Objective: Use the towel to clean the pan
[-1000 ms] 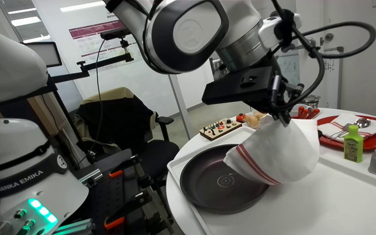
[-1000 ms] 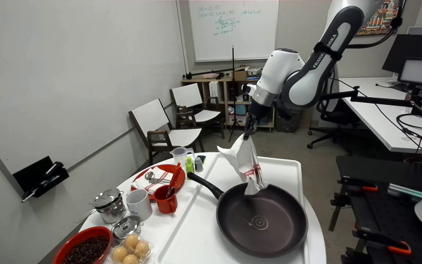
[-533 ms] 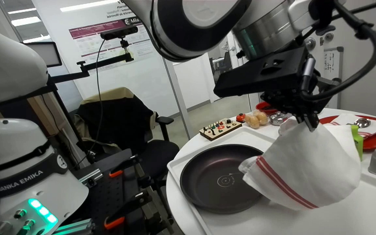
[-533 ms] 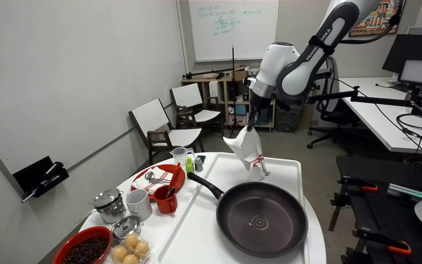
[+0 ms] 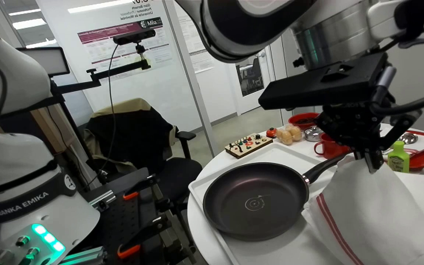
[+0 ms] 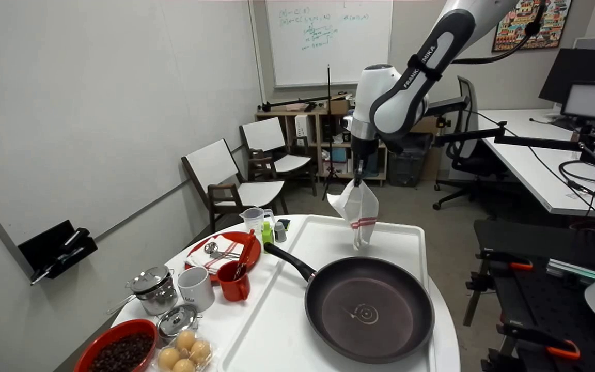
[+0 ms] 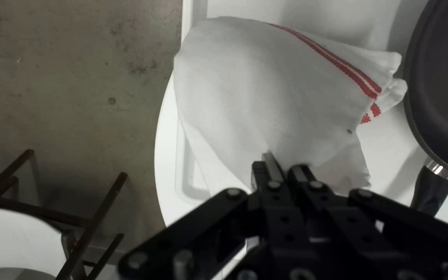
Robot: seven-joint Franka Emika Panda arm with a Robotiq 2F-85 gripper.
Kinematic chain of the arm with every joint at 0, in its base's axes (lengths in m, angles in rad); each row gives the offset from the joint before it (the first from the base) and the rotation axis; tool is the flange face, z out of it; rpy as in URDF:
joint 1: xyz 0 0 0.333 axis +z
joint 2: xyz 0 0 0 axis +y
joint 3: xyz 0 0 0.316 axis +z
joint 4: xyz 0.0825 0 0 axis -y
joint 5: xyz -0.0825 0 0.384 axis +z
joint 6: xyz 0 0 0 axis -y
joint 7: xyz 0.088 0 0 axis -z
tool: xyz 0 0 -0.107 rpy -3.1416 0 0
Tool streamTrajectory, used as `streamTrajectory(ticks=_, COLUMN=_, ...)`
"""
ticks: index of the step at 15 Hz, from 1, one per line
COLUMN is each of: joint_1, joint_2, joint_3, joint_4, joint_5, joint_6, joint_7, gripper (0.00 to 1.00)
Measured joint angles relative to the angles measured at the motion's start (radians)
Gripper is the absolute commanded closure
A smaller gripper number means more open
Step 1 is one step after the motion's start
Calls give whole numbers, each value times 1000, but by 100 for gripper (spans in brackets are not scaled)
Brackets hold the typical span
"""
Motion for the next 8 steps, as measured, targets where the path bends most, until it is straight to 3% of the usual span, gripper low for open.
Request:
streamTrajectory(ticks=4, joint_1=187, joint_2=47, joint_3=-152, joint_4=33, joint_5=19, joint_6=-50, joint_7=2, gripper=99)
streamTrajectory(ticks=8, joint_1=311, joint_2=99, joint_3=-247, joint_4=73, joint_5=52, joint_6=-99, joint_7=3, gripper=99)
